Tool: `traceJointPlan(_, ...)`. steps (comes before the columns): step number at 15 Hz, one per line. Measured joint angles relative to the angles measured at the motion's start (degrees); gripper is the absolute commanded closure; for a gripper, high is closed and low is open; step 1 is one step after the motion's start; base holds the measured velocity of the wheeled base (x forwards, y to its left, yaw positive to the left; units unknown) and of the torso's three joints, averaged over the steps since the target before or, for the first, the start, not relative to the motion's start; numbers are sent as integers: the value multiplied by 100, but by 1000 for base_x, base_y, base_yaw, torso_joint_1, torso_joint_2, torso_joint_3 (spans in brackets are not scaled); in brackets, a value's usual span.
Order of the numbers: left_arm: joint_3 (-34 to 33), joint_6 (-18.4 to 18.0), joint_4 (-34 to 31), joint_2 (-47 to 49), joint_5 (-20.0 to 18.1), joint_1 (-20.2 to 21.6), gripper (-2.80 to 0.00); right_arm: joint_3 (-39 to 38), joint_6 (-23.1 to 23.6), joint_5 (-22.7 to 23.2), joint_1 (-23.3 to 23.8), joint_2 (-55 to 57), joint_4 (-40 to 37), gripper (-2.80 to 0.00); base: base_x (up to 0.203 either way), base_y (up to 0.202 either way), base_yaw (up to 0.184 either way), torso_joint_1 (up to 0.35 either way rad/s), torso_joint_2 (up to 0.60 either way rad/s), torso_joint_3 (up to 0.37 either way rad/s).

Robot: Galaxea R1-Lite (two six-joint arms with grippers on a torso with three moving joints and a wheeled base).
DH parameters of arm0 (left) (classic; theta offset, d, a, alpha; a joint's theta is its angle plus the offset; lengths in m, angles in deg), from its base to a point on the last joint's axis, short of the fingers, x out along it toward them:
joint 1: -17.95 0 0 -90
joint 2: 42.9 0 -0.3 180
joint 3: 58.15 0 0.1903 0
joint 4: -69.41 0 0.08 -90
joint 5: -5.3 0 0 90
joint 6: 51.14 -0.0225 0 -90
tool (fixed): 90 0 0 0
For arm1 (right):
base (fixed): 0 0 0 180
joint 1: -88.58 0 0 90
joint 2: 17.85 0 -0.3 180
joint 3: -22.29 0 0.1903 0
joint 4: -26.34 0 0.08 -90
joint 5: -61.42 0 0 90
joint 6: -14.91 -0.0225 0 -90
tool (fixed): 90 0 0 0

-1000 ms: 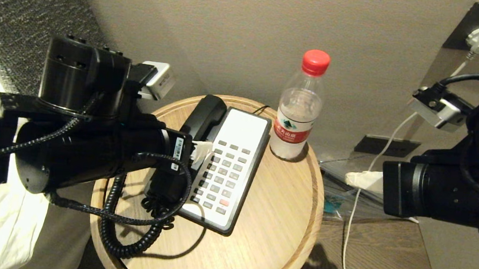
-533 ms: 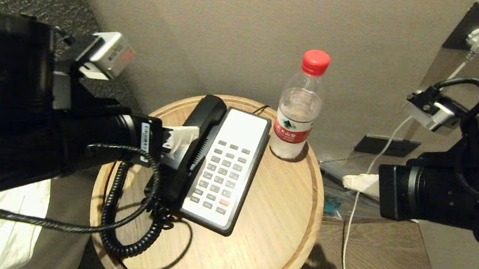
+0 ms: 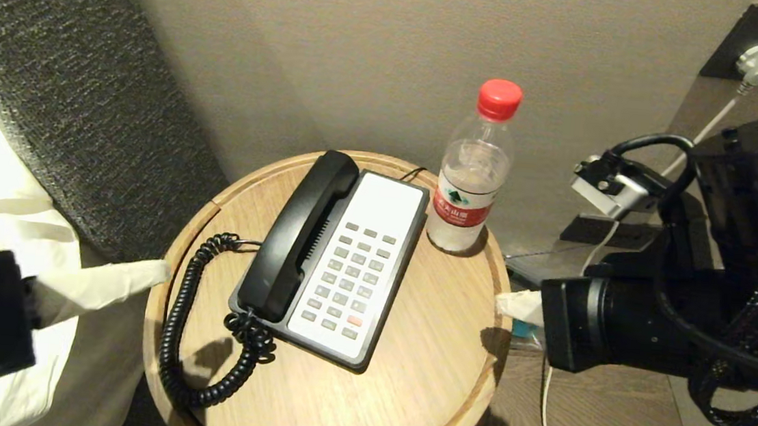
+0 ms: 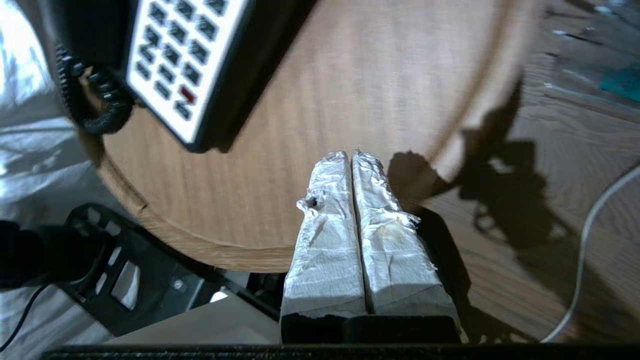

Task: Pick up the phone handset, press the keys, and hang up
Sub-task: End the call using the dial pad

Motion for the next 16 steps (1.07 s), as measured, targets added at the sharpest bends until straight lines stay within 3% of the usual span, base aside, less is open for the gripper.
traceJointPlan(2,-343,579,-76,-457,-435,184,0,211,5,-6,-169,209,-24,0,0,0,0,0,0,0)
traceJointPlan(4,-568,807,-53,-807,-604,253,0,490,10,-12,-266,476,-39,0,0,0,0,0,0,0)
traceJointPlan(16,-973,838,-34,-1377,-647,282,0,1065,-56,42,-913,1293,-46,0,0,0,0,0,0,0)
